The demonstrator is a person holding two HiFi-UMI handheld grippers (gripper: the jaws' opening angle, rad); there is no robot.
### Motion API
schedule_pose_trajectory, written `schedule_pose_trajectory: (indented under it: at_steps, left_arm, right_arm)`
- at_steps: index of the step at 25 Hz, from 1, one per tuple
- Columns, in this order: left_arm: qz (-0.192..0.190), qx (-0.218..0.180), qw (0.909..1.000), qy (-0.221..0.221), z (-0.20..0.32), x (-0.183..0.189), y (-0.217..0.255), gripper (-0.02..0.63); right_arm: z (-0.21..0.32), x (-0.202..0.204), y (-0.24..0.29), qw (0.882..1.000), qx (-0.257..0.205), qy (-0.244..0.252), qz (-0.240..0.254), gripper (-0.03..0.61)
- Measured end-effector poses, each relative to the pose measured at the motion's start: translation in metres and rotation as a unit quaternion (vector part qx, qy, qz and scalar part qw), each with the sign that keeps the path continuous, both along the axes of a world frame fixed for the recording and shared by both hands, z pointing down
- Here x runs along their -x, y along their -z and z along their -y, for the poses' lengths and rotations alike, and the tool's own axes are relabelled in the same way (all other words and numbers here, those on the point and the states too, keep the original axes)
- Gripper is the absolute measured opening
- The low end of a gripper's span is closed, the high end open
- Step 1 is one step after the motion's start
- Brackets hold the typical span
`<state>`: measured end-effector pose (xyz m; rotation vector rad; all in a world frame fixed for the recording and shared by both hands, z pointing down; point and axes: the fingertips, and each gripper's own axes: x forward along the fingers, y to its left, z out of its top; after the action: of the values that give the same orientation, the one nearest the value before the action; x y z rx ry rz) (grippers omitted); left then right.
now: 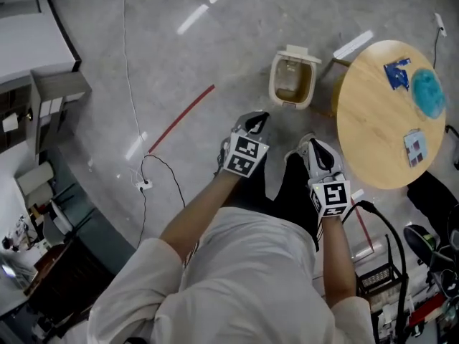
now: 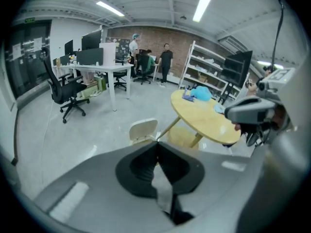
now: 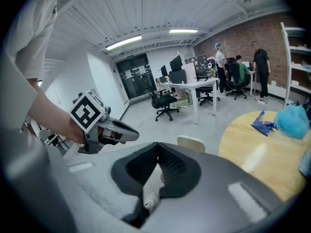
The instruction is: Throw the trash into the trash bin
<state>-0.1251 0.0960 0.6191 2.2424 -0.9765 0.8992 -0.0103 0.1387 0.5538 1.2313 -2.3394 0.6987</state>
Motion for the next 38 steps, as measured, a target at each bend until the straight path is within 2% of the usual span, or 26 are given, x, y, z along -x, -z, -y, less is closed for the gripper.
schedule_pose_trajectory:
  at_steps: [15,22,26,31,38]
  left_arm:
    - [-0.028,-0.042,0.9987,0.010,-0.016,0.013,0.109,0.003]
    - [-0.035,-0.061,0.9975,0.010,-0.015,0.010,0.137,0.003]
    - [-0.051,-0.070,0.9962,0.005,-0.016,0.000,0.152,0.003]
    - [-0.061,-0.101,0.9929,-0.015,-0.021,-0.008,0.179,0.003]
    - [-0.072,-0.109,0.9913,-0.014,-0.029,-0.012,0.192,0.003]
  right_arm:
    - [-0.003,0.009,0.079,0.999,-0.029,0.027,0.007,0.000]
    - [-0.003,0.004,0.103,0.999,-0.036,0.023,0.017,0.002]
    - [0.000,-0.004,0.112,0.999,-0.040,0.017,0.022,0.002]
    - [-0.001,-0.006,0.130,0.998,-0.051,0.017,0.022,0.002]
    - [-0.005,-0.015,0.139,0.998,-0.051,0.001,0.032,0.002]
